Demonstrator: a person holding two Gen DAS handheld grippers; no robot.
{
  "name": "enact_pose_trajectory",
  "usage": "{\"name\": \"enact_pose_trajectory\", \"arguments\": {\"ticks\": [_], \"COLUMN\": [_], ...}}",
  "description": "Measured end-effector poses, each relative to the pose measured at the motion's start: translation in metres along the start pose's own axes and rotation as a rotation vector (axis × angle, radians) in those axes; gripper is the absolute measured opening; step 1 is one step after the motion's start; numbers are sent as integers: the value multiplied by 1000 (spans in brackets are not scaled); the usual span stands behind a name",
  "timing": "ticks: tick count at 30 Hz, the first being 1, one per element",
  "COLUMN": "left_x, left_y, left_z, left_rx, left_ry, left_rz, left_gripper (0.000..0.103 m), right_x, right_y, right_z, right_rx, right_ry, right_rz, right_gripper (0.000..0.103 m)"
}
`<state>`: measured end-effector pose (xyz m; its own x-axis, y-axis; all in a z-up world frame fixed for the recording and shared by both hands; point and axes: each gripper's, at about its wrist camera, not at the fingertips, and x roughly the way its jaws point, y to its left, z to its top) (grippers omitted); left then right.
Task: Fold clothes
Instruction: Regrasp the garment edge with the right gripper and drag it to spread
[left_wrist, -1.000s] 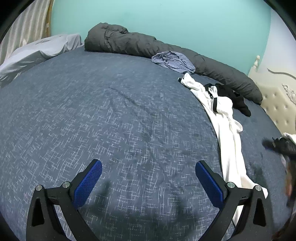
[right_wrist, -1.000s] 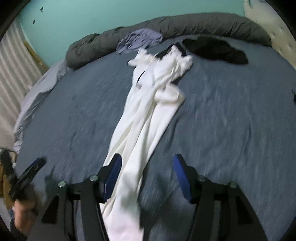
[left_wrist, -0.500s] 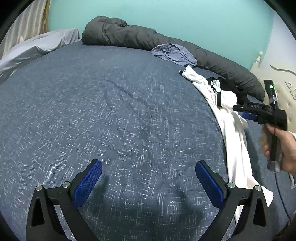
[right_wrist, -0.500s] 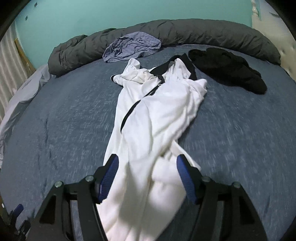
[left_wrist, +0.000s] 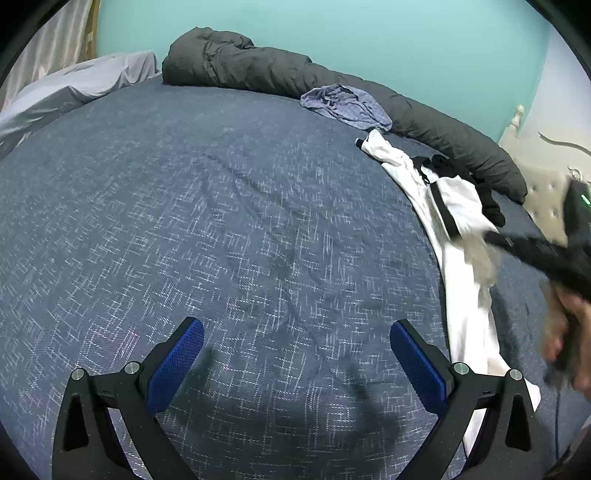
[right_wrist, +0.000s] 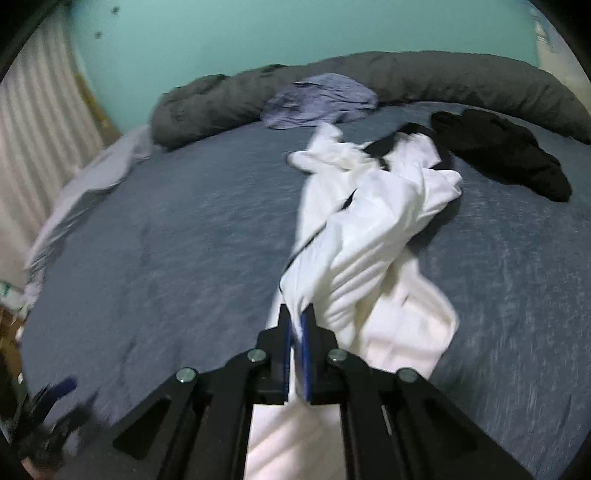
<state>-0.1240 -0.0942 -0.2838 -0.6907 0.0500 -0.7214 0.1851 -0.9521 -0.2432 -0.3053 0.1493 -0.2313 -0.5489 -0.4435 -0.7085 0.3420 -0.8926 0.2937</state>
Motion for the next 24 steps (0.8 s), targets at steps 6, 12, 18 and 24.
{"name": "enact_pose_trajectory", "arguments": {"ticks": [6,12,18,24], "left_x": [-3,-5,-2,-2], "left_y": [0,-5,-12,-11], "left_z": [-1,-1,-1,0], "left_rx": [7,20,35,26], "left_ry": [-4,-13,-9,-9], "left_rz": [0,0,-11,-9], "left_gripper": [103,103,103,103], "right_x": [-58,-114,-165,-183], "right_y": [6,-32,-68,-95], "right_z": [-54,-90,-121,-142], "right_rx": [-21,50,89,78], "right_ry": [70,89,120,222], "right_rz": [77,15,-67,-177], "right_gripper": [4,4,4,4]}}
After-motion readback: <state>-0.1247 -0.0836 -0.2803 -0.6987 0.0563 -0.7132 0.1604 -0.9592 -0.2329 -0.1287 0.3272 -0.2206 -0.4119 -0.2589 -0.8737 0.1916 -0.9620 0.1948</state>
